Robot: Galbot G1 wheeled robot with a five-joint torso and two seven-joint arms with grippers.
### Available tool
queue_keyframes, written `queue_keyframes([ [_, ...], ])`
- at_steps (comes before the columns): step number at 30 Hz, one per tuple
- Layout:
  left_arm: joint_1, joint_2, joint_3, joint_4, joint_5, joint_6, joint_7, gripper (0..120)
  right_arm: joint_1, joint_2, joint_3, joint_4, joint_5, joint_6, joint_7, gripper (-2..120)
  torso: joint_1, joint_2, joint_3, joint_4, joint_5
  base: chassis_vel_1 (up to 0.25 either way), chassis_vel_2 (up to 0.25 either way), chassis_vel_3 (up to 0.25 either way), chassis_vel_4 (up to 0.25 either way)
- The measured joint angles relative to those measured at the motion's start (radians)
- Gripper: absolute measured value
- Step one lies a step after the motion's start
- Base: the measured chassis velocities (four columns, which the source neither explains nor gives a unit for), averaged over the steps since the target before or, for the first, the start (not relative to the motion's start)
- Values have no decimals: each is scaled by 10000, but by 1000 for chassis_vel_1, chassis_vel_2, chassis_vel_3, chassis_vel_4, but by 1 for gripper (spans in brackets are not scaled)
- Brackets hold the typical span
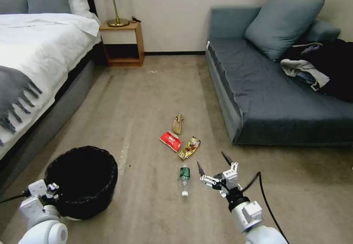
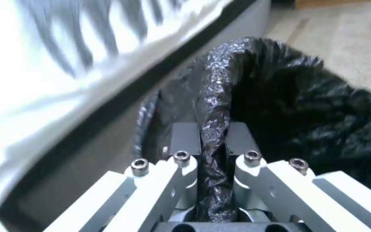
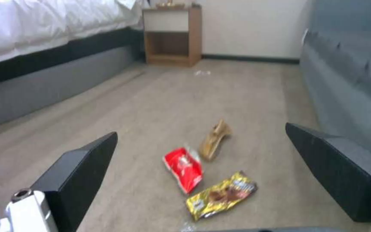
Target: Pick up the trash bin, then pick up the garbage on the floor and place it into the trash bin.
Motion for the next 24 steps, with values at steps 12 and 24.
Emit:
queue_keyframes([
  [12,409,-237,-6,-93,1313,-1341,1117,7,1565,297,-1365,-1393,1917,-1929,503,100,0,0,0,-3,-3,0,0,0,0],
  [24,567,-631,-31,-235,1666,-1802,1772,7,4508,1663,-2851,-5172,2390,-3304,1653,100,1,-1,0,-1,-1,0,0,0,0],
])
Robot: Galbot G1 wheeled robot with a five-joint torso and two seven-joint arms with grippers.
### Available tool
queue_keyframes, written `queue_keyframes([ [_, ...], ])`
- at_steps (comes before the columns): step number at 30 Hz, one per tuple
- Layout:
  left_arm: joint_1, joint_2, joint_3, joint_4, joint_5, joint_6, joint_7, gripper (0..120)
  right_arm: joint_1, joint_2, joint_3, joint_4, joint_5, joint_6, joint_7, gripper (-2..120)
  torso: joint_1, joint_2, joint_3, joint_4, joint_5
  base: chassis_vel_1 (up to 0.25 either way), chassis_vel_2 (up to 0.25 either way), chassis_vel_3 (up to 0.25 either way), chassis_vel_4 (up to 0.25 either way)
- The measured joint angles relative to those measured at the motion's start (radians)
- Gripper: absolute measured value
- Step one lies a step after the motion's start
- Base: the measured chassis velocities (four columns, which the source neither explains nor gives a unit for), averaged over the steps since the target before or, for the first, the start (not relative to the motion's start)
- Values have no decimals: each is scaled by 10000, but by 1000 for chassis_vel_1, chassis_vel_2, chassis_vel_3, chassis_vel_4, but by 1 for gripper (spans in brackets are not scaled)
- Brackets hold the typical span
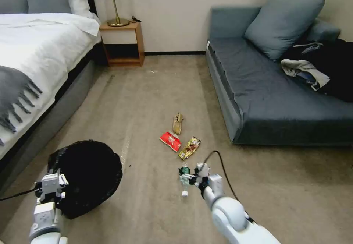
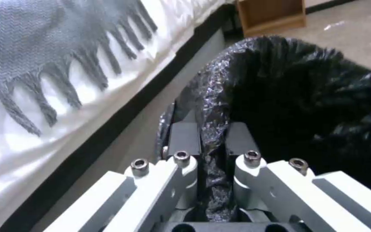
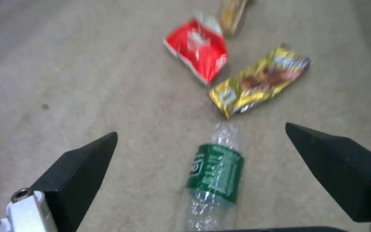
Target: Pick up the trash bin, then pick up the garbage on the floor and place it into the trash bin.
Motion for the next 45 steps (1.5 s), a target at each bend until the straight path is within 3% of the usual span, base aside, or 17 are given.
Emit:
queue_keyframes([
  [8,132,-51,-70,82,14,-213,-95,7,847,1031,-331,-1904,-564,-729,731,100,1,0,0,-2,-1,0,0,0,0],
  [14,148,-57,-72,134,31,-267,-173,7,1028,1366,-157,-2767,-951,-785,797,99,1,0,0,-2,-1,0,0,0,0],
  [25,119,-186,8,289,174,-307,-265,7,903,1320,-296,-3489,-1533,-249,289,61,0,0,0,-3,-1,0,0,0,0],
  [33,205,-265,10,286,176,-366,-323,7,919,1417,-440,-4247,-2998,492,282,32,-1,1,-2,-3,0,0,0,0,0],
  [37,205,-265,10,286,176,-366,-323,7,919,1417,-440,-4247,-2998,492,282,32,-1,1,-2,-3,0,0,0,0,0],
  [38,243,-249,9,248,174,-374,-326,7,792,1267,-485,-3945,-3145,934,285,23,-1,0,0,-3,0,0,0,0,0],
  [40,239,-206,39,192,152,-374,-320,7,541,892,-642,-2899,-2794,1542,56,19,0,0,0,-3,3,0,0,0,0],
  [45,202,-181,137,149,41,-388,-203,7,47,66,-984,-880,-1851,2739,-663,19,-1,1,-1,-3,1,0,0,0,0],
])
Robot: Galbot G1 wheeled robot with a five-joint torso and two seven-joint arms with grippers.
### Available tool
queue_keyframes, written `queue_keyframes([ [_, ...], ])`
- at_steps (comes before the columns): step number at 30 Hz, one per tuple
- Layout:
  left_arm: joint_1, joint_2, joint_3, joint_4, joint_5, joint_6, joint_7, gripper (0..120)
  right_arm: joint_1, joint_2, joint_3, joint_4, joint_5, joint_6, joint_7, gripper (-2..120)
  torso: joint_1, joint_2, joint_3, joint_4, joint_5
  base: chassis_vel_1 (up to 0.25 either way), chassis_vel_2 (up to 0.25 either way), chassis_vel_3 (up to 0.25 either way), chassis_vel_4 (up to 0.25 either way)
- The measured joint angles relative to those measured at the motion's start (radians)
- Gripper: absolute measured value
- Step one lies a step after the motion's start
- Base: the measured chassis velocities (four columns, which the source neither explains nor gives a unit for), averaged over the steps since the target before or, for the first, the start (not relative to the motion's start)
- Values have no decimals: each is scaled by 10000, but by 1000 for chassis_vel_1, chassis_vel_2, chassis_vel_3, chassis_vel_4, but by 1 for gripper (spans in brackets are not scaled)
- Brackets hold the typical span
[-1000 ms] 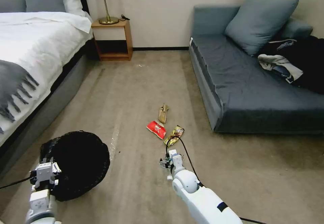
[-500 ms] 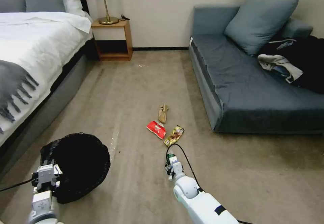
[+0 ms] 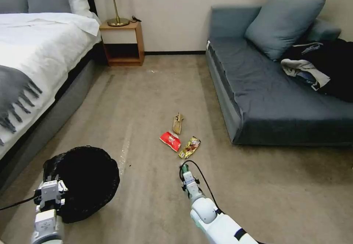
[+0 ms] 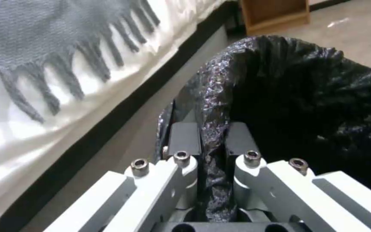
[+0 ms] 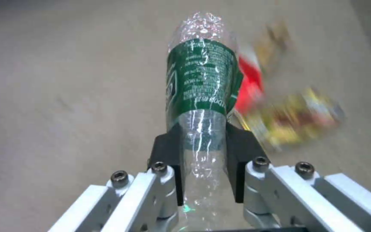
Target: Pick up the trash bin, then pick up the garbage on the floor and place it into the trash bin.
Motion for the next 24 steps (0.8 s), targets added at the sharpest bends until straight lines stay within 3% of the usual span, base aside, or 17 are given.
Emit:
queue_keyframes([
  [5,-43,-142,200,-91,-246,-29,-19,7,-403,-564,-558,1677,1025,1614,-1146,19,0,0,0,-1,-1,0,0,0,0],
  [10,40,-302,354,-311,-691,-125,99,7,-549,-456,-1136,2178,1397,2787,-2316,19,0,0,0,0,-1,0,0,0,0],
  [15,313,-453,755,-656,-1223,-284,456,7,-383,17,-1624,1931,1255,3552,-2981,19,0,0,-1,5,-14,0,0,0,0],
  [24,597,-731,1543,-748,-1440,-546,860,7,-223,151,-1779,1597,1069,3833,-3170,19,0,0,-1,1,-7,0,0,0,0],
])
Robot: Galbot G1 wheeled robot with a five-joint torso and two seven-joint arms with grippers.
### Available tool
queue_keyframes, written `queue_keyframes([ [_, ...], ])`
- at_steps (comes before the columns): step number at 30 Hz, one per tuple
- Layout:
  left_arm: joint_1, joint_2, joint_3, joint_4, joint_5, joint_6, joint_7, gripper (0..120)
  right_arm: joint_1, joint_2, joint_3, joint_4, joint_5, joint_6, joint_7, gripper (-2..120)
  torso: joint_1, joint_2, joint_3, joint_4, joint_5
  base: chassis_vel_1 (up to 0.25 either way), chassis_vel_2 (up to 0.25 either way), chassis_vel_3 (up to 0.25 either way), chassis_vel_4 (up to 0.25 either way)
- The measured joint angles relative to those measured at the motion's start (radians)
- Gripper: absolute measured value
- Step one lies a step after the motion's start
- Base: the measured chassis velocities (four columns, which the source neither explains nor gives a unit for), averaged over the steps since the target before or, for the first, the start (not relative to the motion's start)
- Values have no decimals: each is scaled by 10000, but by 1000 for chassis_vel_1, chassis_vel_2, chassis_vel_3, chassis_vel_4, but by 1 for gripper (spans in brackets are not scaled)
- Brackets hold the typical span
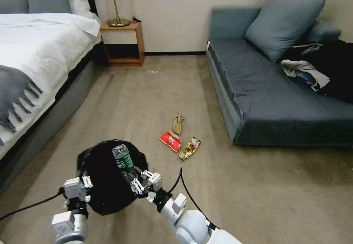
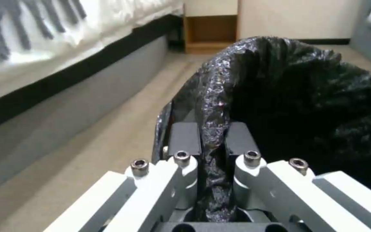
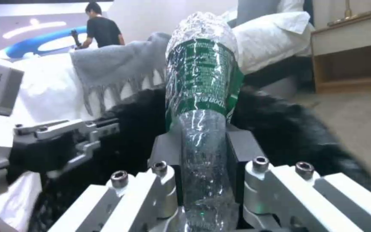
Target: Pick up the trash bin, then pick up the garbage on the floor and place it into the trash bin.
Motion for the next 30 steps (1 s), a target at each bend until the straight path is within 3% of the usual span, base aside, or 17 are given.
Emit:
queue_keyframes([
  [4,-55,-81,95,149,175,-107,98,7,144,-59,-110,-183,11,138,-452,19,0,0,1,-5,22,0,0,0,0],
  [18,-106,-205,95,350,446,-383,399,7,1892,-923,-501,-745,-736,227,-1799,19,0,0,1,-2,10,0,0,0,0],
  [30,-153,-295,238,390,386,-520,648,7,2358,-533,-947,-1338,-1243,164,-1452,22,0,0,1,-1,6,0,0,0,0],
])
